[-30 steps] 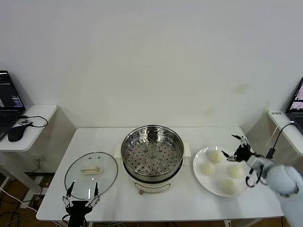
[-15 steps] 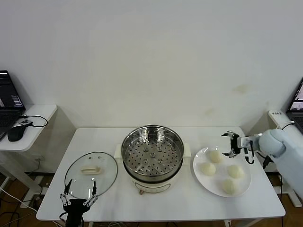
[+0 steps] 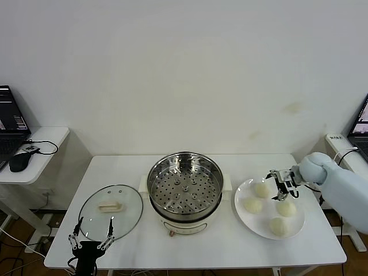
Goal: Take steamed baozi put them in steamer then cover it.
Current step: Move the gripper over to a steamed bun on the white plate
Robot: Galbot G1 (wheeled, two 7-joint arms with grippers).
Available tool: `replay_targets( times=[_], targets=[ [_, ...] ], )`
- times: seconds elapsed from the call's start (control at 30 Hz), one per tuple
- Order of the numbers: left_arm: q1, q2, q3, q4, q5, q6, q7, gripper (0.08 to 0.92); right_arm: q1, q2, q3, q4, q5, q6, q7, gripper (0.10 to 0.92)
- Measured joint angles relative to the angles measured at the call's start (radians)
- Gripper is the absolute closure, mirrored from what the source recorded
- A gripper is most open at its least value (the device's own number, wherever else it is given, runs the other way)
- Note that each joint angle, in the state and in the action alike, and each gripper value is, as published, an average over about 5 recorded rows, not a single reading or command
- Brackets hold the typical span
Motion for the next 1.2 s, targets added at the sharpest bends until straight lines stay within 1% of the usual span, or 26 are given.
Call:
replay_targets(
  times=[0.4,0.6,0.87,1.03,1.2],
  targets=[
    [0.0,0.005,-0.007,0.006,0.006,-0.006,0.0,0.177,0.011,0.09,-0.012,-0.111,-0.037,-0.009,0.017,0.217],
    [0.0,0.006,-0.007,0.009,0.007,-0.01,-0.002,0.177,0.016,0.118,-0.014,-0.147,-0.054,-0.011,0.019,0.26],
    [0.0,0.006,-0.009,0.009,0.007,-0.011,-0.003,0.177,0.026,0.129,-0.019,-0.162,-0.058,-0.013,0.01,0.351],
    [0.0,0.007,-0.01,0.008,0.007,-0.011,-0.003,0.177,0.038,0.125,-0.031,-0.156,-0.05,-0.016,0.0,0.381],
    [-0.001,0.008,-0.01,0.007,0.006,-0.011,-0.003,0.177,0.061,0.102,-0.056,-0.125,-0.028,-0.023,-0.013,0.394]
  ],
)
